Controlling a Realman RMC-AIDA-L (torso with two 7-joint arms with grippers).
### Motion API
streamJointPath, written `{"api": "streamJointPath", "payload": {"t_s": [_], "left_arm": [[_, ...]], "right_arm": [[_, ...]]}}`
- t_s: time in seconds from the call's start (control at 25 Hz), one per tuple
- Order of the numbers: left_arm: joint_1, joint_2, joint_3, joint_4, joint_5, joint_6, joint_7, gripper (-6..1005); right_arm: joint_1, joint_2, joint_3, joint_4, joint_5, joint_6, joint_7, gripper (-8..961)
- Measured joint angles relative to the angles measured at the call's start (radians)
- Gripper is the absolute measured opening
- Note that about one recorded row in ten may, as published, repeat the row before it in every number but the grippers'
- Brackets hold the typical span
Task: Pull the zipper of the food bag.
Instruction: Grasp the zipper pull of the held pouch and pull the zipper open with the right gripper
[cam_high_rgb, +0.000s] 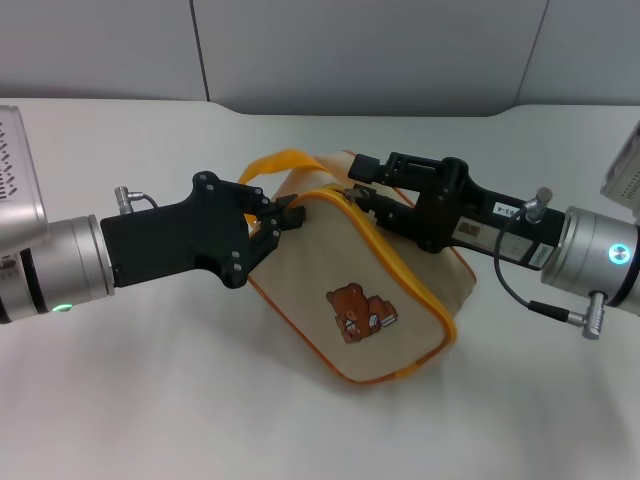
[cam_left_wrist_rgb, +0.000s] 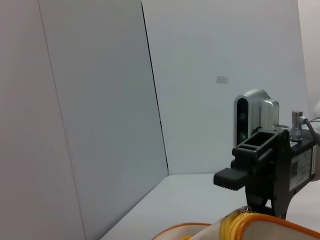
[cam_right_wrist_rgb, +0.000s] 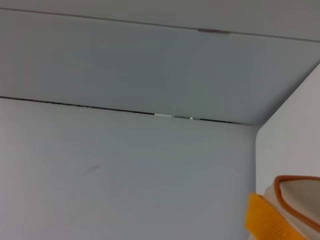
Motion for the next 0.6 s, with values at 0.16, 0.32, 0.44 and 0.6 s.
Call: {"api": "streamJointPath", "payload": {"t_s": [0.16,0.32,0.44,0.6], "left_arm": [[0.000,0.000,0.000,-0.002,-0.001,-0.001,0.002,50],[-0.001,0.000,-0.002,-0.002,-0.001,-0.005,0.002,50],[-0.001,0.000,-0.003,-0.003,-0.001,-0.008,0.003,50],[-0.001,0.000,-0.005,-0.003,-0.001,-0.011,0.003,50]], "right_arm": [[0.010,0.001,-0.006,0.002,0.000,0.002,-0.006,361],[0.007,0.001,0.001,0.002,0.000,0.001,-0.040,293],[0.005,0.001,0.004,0.002,0.001,-0.001,-0.059,235],[0.001,0.003,0.005,0.001,0.003,-0.005,-0.091,157]]}}
